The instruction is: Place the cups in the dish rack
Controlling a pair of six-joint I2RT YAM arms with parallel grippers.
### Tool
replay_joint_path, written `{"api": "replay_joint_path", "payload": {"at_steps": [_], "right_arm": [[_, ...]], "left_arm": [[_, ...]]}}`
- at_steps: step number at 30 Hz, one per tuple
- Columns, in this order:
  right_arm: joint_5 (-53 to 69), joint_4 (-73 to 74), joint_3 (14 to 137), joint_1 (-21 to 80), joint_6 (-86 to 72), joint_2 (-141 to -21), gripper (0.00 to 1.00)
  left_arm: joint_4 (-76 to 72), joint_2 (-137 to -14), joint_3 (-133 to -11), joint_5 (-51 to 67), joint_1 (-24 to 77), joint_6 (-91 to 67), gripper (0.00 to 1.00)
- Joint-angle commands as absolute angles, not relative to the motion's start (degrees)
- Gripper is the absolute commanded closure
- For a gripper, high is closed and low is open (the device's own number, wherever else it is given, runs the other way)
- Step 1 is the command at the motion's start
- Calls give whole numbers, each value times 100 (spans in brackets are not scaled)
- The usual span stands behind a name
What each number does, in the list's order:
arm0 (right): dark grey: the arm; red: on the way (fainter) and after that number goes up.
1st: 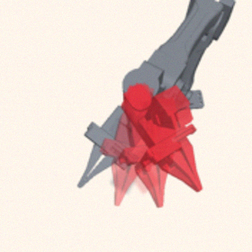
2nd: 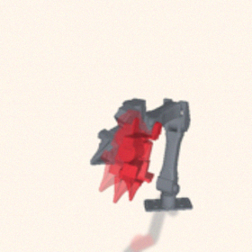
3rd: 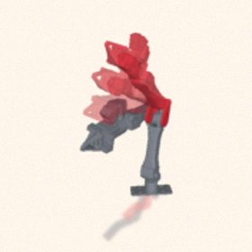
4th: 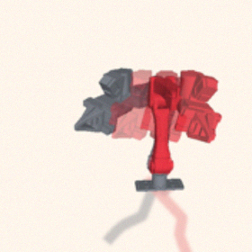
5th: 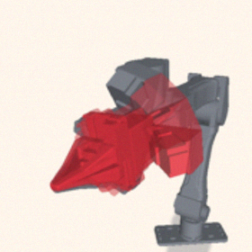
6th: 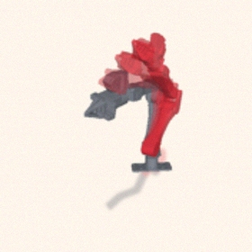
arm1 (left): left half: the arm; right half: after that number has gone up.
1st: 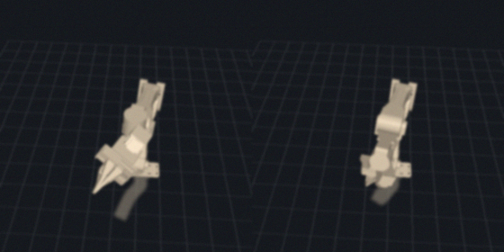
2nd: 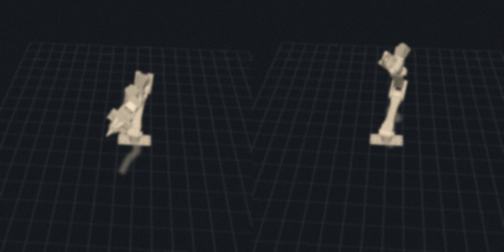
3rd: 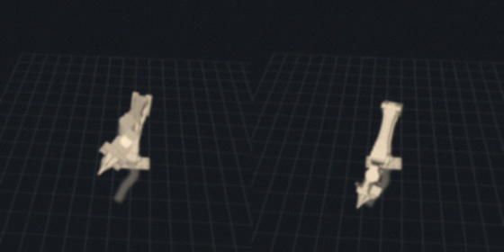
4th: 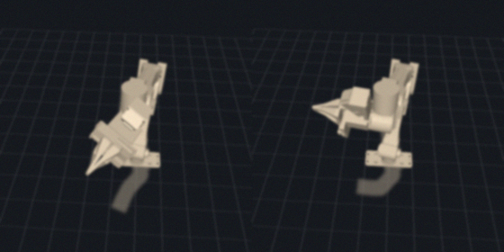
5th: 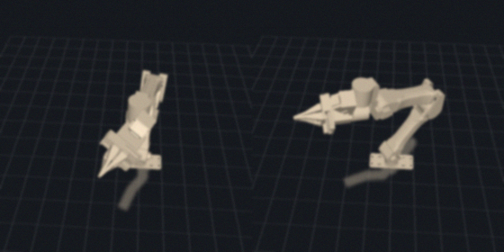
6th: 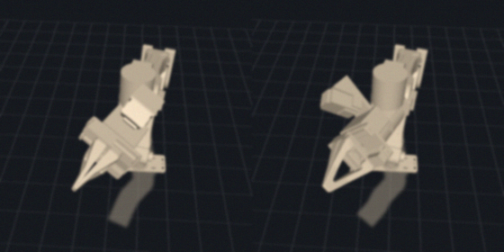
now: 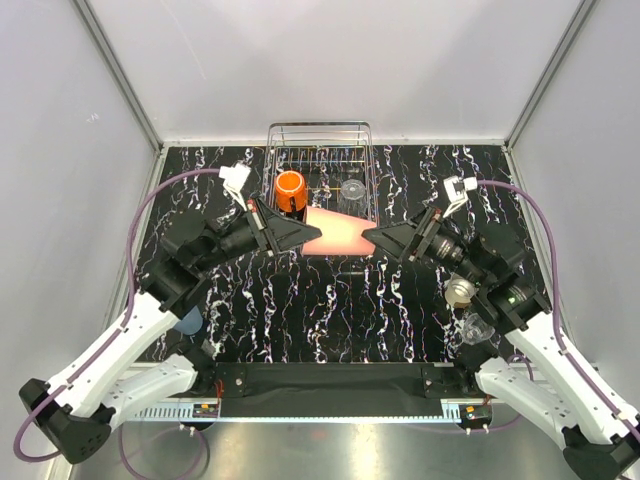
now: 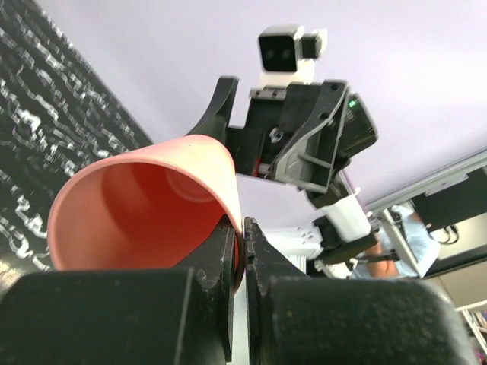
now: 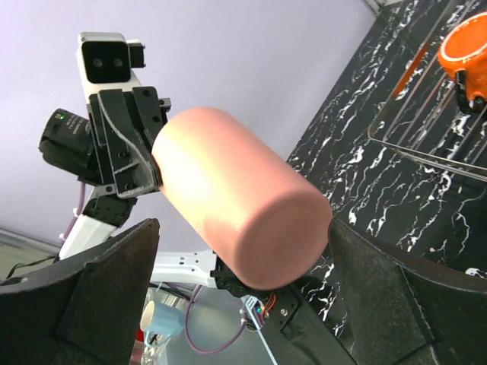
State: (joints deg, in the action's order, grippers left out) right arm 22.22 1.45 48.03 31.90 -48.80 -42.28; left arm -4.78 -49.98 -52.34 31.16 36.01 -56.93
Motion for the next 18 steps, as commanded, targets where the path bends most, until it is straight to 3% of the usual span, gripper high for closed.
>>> {"api": "replay_joint_path", "payload": {"at_steps": [1,18], "right_arm": [[2496,-168,4878,3217,-4922,-3982,0],[2839,-606,4746,3208,-4869,-3815,0]], "left_arm": [[-1126,-4808,-5370,2558,3752,-5968,100],[-2153,-5142,-5344,2303,4579,-6600,100]]}}
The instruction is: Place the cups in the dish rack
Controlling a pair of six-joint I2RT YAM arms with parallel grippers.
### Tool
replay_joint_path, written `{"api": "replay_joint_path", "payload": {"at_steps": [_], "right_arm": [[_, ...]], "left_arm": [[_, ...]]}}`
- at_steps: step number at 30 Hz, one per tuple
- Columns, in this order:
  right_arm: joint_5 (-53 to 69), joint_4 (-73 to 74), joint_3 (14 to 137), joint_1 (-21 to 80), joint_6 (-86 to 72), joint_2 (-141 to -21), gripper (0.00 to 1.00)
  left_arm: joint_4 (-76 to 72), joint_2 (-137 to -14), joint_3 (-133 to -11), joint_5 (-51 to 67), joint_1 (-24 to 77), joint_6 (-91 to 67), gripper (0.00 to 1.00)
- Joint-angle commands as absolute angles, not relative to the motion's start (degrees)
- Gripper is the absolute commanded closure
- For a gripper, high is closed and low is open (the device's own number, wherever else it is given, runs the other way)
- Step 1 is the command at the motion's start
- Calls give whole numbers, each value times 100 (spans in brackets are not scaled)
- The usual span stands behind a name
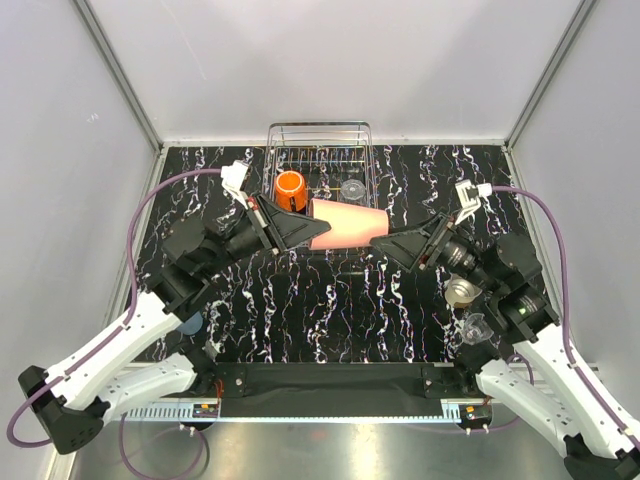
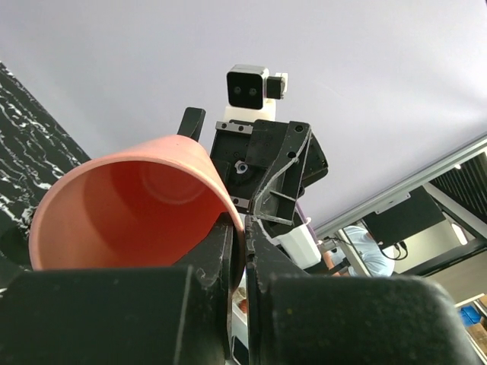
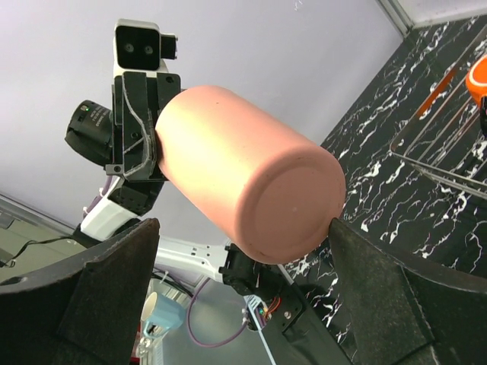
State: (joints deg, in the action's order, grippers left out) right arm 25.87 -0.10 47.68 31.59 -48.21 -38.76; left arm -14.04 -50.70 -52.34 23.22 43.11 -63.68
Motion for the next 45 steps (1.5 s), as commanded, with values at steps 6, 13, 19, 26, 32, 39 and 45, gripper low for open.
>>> {"api": "replay_joint_path", "payload": {"at_steps": [6,13,19,26,32,39,45], "right_arm": [[2611,-229,4825,3217,-4755,-3762,0],[2654,-334,4904,3217,-4808,-3806,0],[2672,-395,4975,3217,-4807,-3806,0],[2637,-922,4808,3208,-5141,-3771,0],[2671,-1633,4413,3217,-5536,-3779,4],[2716,-1670,4298,3217,-5511,-3841,29],[2698,-1679,4385,3217,-5555,-3955,93]], "left_arm": [[-1952,-5080,-5545,2207,4632,-6400,100],[-1344,-5045,-6021,2206,4632,-6073,100],[-1484,-5054,-5845,2303,4632,-6240,100],[-2144,-5159,-5406,2390,4632,-6644,100],[-2487,-5238,-5212,2356,4711,-6811,100],[-2435,-5238,-5212,2338,4711,-6715,100],[-1185,-5063,-5298,1961,4702,-6286,89]]}}
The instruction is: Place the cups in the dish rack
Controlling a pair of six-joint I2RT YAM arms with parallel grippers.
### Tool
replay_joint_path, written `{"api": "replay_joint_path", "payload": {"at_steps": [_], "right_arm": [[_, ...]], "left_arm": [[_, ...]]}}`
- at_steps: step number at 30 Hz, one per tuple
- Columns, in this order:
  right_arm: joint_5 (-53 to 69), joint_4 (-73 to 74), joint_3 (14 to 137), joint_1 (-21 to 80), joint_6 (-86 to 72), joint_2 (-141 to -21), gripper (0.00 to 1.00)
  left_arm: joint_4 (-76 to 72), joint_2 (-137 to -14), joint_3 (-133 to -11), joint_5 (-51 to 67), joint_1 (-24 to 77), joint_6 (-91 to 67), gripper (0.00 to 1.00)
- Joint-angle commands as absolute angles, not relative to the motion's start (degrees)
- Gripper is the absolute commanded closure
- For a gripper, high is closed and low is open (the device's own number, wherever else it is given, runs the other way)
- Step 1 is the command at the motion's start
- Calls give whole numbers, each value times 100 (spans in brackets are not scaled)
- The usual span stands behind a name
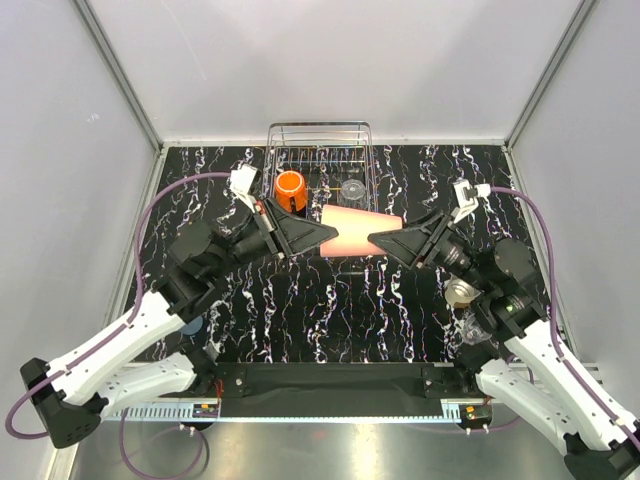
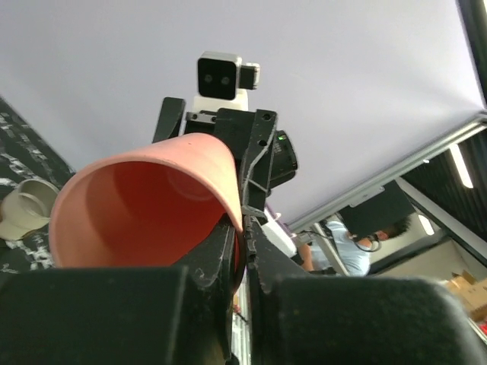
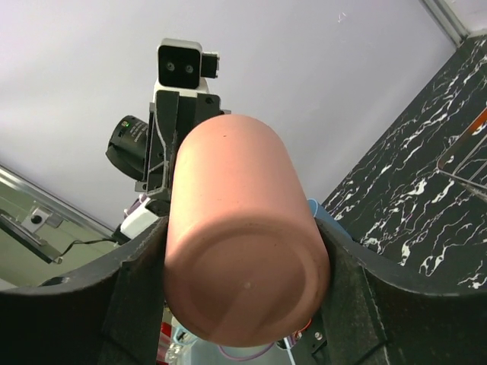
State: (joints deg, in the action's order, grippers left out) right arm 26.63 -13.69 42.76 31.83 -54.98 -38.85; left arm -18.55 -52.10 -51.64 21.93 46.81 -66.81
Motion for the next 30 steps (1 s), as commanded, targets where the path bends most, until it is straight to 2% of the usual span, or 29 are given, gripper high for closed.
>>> {"api": "replay_joint_path", "payload": {"at_steps": [1,2,4,9,14,17,23,30], "right_arm": [[2690,-1592,4429,3217,-5563,-3990,99],[2672,-1539,4473,3208,-5555,-4069,100],[2611,-1364,4614,3217,-5528,-4139,100],[2137,-809,5088,3217,-5388,-4534,100],[1811,-291,5554,3208,-5274,-5341,100],[1644,191,6010,3217,-5151,-5947,100],[1091,1001,7265,3383,-4624,-7160,100],[-594,2907,9314,3858,-3947,-8840,100]], "left_arm": [[-795,-4984,-5387,1803,4702,-6136,78],[-426,-4940,-5475,1480,4702,-5874,60],[568,-4791,-5668,1109,4685,-5635,42],[2412,-4378,-6020,-367,4562,-4756,25],[3523,-3885,-6573,-2087,4526,-3712,21],[3805,-3613,-6680,-2713,4518,-3254,21],[3859,-3401,-6390,-3207,4526,-2735,20],[3508,-3761,-6153,-3436,4518,-2215,15]]}}
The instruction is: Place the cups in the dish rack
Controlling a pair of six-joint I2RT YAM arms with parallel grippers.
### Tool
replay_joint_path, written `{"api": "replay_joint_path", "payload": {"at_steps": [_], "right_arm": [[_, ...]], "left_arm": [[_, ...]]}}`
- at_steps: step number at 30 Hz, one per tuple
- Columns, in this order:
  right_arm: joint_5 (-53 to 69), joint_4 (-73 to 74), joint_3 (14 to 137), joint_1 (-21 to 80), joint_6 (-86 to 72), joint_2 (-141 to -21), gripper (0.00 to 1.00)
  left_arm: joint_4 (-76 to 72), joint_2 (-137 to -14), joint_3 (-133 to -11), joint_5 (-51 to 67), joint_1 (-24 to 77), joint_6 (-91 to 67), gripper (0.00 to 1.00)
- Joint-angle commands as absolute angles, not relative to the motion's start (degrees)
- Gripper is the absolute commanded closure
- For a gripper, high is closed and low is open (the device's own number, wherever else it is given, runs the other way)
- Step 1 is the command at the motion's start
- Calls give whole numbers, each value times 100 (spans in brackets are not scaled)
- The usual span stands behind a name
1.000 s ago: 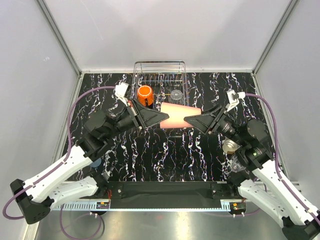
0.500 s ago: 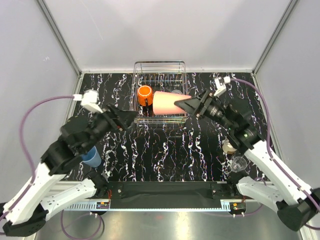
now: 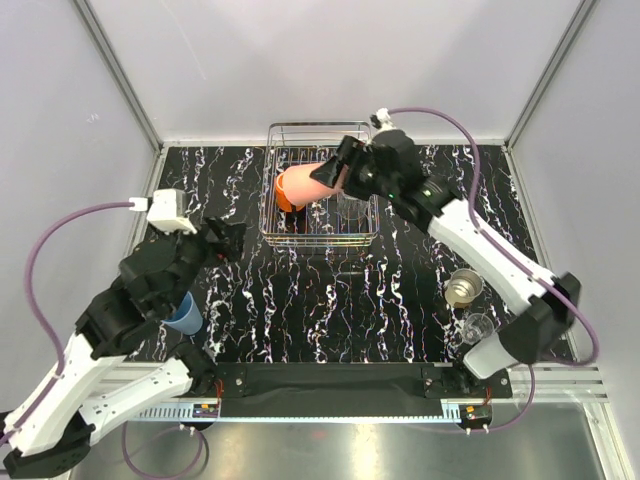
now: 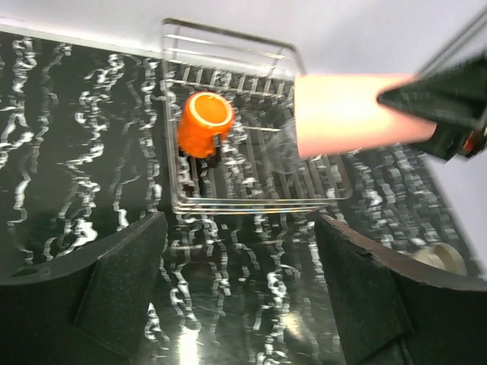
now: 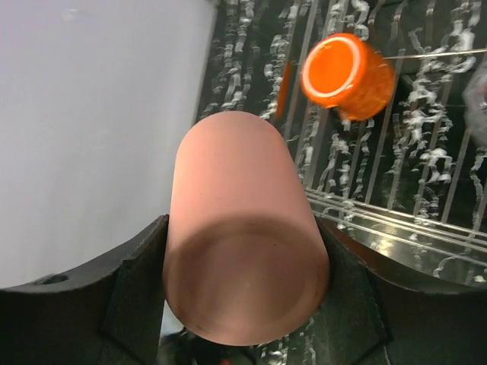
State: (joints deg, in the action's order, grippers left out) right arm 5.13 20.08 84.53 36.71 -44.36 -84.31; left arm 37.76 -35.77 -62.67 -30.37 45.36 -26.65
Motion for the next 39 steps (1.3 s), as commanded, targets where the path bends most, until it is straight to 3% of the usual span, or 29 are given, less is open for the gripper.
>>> {"api": "replay_joint_path", "payload": {"at_steps": [1,4,8,17,39], "right_arm": [[-754,3266,9508,3893,-3903,-9025,100],[-1282,3890,10237,3990,-3753,-9675,100],[-1661,4534,11247,4052,-3586,-10563,100],[-2153,5502,12708,4122,-3393,-11715,100],[-2672,5581,13552,4131,-3103,-12928,100]], "left_arm": [[3446,-3840,-6100,-3454,4509,-2171,14],[3322,-4016,-5985,-3279,4360,-2057,13],[3173,-4131,-5863,-2181,3579,-2118,13],[3182,-4096,-5774,-2294,3577,-2127,11],[3217,-4043,-5713,-2338,3568,-2197,11]]}}
